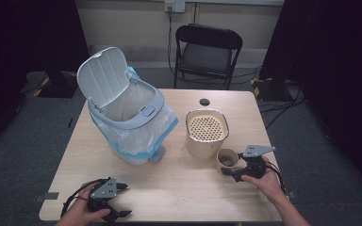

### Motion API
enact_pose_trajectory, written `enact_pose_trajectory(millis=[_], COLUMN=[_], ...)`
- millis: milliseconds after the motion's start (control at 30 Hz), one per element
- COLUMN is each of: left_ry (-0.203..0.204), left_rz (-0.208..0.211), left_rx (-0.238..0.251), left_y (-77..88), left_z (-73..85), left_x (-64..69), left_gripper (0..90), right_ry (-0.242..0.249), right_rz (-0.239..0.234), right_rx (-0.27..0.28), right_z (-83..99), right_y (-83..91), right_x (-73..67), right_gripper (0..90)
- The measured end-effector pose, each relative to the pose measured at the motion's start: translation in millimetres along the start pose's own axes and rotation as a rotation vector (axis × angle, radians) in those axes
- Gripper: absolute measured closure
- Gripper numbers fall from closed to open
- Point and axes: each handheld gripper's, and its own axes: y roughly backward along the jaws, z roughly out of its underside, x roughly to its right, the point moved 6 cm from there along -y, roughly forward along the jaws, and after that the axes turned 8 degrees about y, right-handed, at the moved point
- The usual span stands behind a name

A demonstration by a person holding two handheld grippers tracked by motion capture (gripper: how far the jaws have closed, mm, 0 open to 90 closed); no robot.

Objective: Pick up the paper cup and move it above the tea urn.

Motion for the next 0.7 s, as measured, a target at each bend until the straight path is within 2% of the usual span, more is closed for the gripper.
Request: enact_pose_trajectory(millis=[700], left_ry=[-0.001], left_rz=[0.0], left_rx=[-0.003], left_y=[0.2], left_z=[0.1], left_x=[-0.1], left_gripper=[10.7], right_ry=[-0.012], right_rz=[-0.007], right_rx=[0.021], right_z=[-2.3], right_y=[-5.3], right_x=[1.2], right_gripper=[23.3])
